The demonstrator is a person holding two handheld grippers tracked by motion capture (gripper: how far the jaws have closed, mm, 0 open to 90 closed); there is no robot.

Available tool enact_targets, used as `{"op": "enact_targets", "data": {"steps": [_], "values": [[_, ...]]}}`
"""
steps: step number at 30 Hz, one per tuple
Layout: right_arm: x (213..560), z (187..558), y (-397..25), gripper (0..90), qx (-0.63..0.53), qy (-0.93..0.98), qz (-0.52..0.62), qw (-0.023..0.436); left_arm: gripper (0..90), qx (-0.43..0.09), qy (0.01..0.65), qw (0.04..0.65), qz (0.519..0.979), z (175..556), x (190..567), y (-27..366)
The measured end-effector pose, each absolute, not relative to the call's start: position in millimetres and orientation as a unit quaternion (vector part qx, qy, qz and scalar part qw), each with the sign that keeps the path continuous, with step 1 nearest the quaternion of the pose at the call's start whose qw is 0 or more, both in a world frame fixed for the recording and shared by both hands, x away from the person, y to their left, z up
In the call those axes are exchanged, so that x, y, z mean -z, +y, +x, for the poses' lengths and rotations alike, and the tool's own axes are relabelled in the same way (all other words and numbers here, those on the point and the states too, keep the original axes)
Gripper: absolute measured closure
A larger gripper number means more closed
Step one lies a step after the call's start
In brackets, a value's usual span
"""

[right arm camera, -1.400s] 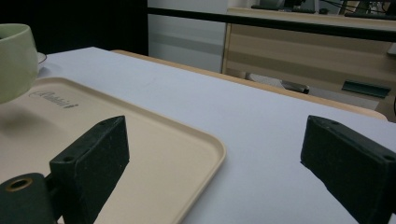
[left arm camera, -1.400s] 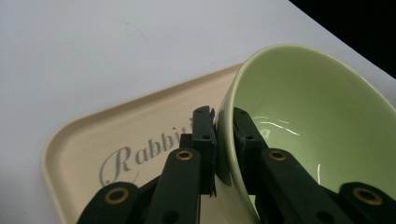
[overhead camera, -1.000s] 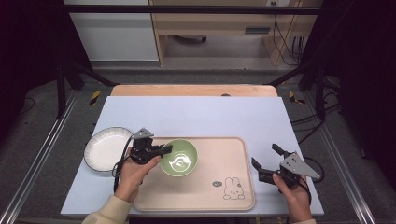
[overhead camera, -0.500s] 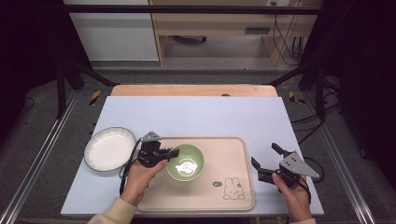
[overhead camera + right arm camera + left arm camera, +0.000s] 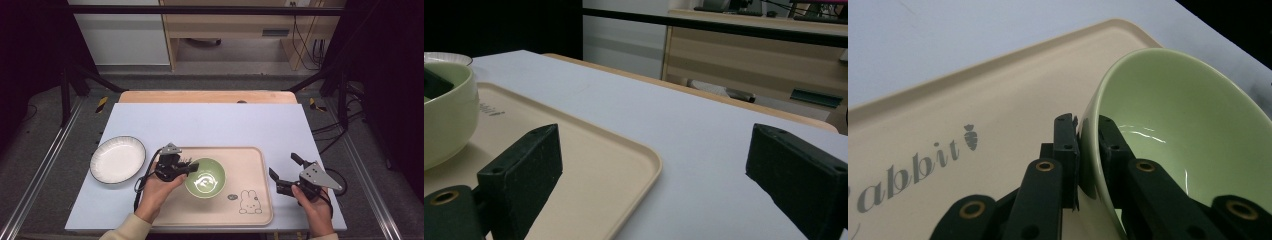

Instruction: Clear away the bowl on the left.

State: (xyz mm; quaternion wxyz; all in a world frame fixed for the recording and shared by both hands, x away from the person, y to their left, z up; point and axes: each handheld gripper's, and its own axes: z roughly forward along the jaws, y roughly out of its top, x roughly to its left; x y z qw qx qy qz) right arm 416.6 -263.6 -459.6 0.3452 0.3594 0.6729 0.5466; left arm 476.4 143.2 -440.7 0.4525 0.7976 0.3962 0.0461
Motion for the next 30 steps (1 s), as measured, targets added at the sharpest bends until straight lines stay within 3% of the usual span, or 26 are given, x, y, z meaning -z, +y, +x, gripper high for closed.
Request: {"op": "enact_targets", "data": {"steps": [30], "values": [[459.2,415.8,-265.1,7.9,-0.548,0.672,0.362,0.343,81.4,-0.03,0.398,0.443,0.803,480.8,451.2,133.2]]}}
